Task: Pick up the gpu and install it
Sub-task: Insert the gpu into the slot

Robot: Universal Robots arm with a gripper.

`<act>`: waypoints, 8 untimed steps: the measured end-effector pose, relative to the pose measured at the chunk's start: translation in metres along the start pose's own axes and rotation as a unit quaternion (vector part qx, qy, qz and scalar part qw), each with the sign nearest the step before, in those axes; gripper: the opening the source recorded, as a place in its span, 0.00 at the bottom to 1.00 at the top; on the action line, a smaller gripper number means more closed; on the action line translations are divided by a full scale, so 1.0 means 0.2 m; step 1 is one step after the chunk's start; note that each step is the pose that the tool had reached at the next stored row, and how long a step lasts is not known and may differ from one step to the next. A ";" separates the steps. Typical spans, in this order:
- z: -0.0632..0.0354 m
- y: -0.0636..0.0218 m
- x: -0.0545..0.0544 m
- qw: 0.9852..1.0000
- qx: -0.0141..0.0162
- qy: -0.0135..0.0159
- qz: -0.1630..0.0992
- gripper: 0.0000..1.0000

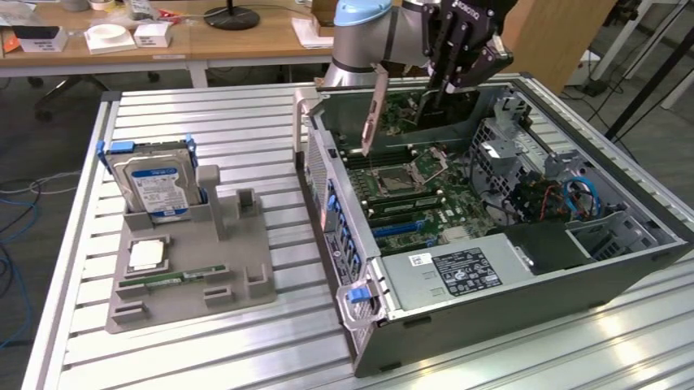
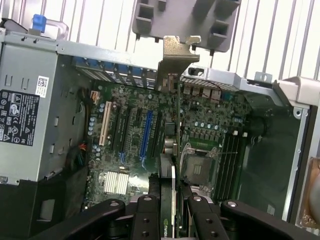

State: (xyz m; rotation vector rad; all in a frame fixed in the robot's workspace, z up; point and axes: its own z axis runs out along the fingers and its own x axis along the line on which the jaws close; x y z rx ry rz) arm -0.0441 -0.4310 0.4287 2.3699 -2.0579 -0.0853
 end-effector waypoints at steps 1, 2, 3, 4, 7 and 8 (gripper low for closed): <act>0.005 -0.004 0.00 1.000 0.000 0.000 0.003 0.26; 0.010 -0.008 0.00 1.000 0.000 0.000 0.005 0.26; 0.014 -0.013 0.00 1.000 0.000 0.000 0.008 0.26; 0.019 -0.018 0.00 1.000 0.001 0.000 0.010 0.26; 0.030 -0.035 0.01 1.000 0.001 0.000 0.016 0.26; 0.032 -0.043 0.01 1.000 0.002 0.000 0.017 0.26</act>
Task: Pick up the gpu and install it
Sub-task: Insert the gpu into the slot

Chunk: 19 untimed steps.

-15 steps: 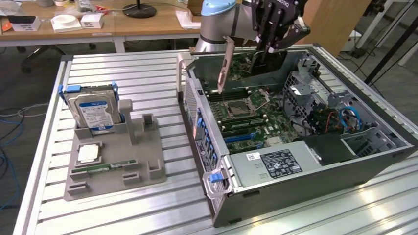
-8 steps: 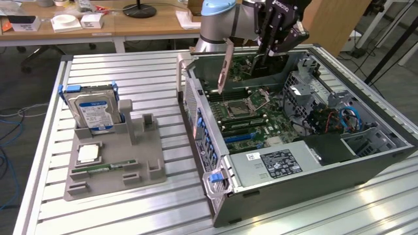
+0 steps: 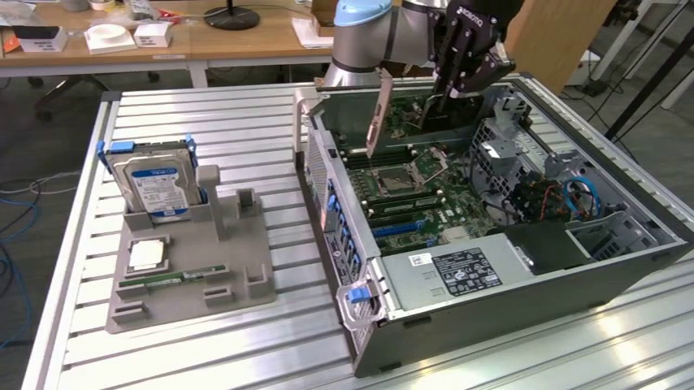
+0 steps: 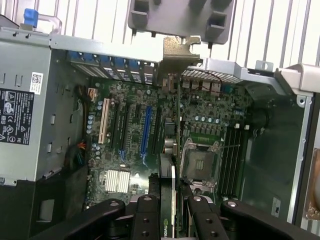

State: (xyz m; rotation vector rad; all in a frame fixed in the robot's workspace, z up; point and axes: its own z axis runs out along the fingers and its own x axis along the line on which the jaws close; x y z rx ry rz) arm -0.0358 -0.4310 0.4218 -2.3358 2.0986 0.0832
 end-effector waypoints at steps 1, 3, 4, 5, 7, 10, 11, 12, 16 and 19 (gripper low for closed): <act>0.002 -0.007 0.00 1.000 0.001 0.000 0.001 0.26; 0.006 -0.020 0.00 1.000 0.004 0.000 0.002 0.26; 0.010 -0.025 0.00 1.000 0.006 0.001 0.002 0.26; 0.013 -0.029 0.00 1.000 0.008 0.001 0.003 0.26; 0.018 -0.034 0.00 1.000 0.012 0.001 0.006 0.26; 0.030 -0.035 0.00 1.000 0.017 0.001 0.023 0.26; 0.034 -0.035 0.00 0.999 0.018 0.002 0.030 0.26; 0.039 -0.035 0.00 0.999 0.019 0.001 0.038 0.26; 0.064 -0.036 0.01 0.999 0.023 0.002 0.049 0.26; 0.089 -0.034 0.01 0.998 0.025 0.003 0.051 0.26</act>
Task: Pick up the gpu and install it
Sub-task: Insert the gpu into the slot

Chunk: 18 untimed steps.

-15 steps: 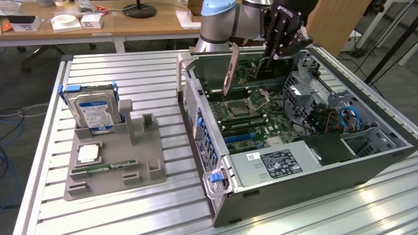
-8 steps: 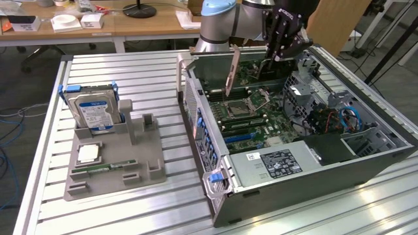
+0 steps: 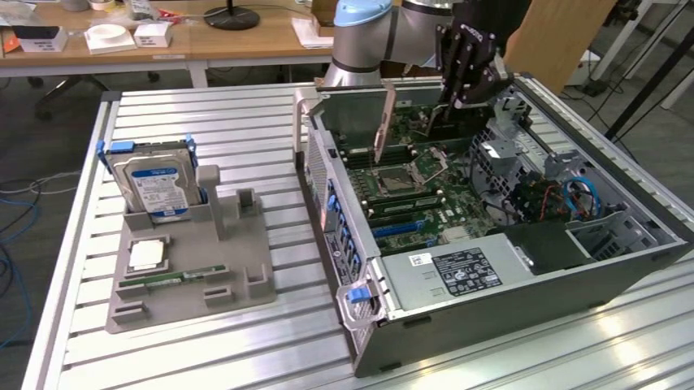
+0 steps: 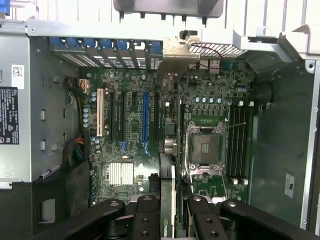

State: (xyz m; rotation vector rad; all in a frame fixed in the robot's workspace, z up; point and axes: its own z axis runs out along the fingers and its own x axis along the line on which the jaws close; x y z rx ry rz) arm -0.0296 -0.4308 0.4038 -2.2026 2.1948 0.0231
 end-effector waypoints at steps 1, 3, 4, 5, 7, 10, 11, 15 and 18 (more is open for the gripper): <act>0.008 0.001 0.00 1.000 0.001 0.000 0.001 0.26; 0.025 0.005 0.00 1.000 0.002 0.001 0.001 0.26; 0.033 0.008 0.00 1.000 0.003 0.001 0.002 0.26; 0.041 0.013 0.00 1.000 0.004 0.001 0.002 0.26; 0.055 0.022 0.00 1.000 0.005 0.002 0.003 0.26; 0.075 0.031 0.00 1.000 0.008 0.004 0.004 0.26; 0.083 0.033 0.00 1.000 0.008 0.004 0.004 0.26; 0.100 0.038 0.00 1.000 0.010 0.006 0.005 0.26; 0.100 0.038 0.00 1.000 0.010 0.006 0.005 0.26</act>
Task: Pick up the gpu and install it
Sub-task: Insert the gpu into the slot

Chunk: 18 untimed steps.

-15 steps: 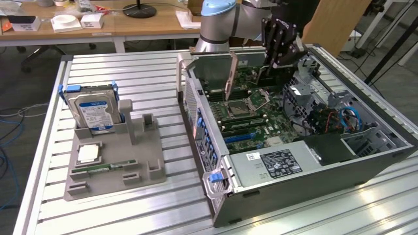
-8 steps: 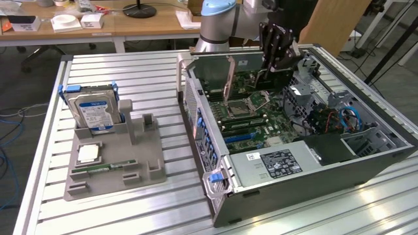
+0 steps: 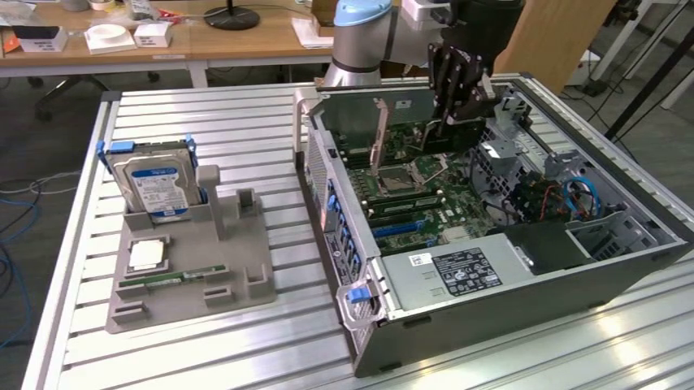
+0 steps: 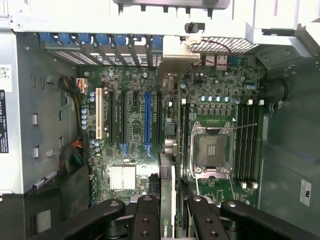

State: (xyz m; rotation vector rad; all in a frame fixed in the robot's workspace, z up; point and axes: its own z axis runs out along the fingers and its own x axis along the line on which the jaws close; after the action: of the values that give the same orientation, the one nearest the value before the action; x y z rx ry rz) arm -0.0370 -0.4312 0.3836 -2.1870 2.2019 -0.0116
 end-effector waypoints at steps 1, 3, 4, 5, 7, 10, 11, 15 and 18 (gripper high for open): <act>0.001 0.002 0.00 1.000 0.000 0.000 0.000 0.26; 0.003 0.008 0.00 1.000 -0.003 0.000 0.000 0.26; 0.004 0.008 0.00 1.000 -0.012 0.000 0.000 0.26; 0.004 0.005 0.00 1.000 -0.017 0.000 0.000 0.26; 0.009 -0.002 0.01 1.000 -0.025 0.000 0.001 0.26; 0.036 -0.001 0.01 1.000 -0.025 0.000 0.001 0.26; 0.045 -0.001 0.01 1.000 -0.025 0.000 0.001 0.26; 0.080 0.002 0.04 1.000 -0.025 0.000 0.003 0.26; 0.105 0.003 0.09 1.000 -0.023 0.000 0.004 0.26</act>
State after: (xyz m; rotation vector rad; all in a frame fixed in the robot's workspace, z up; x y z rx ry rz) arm -0.0371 -0.4491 0.3621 -2.2023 2.2335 0.0398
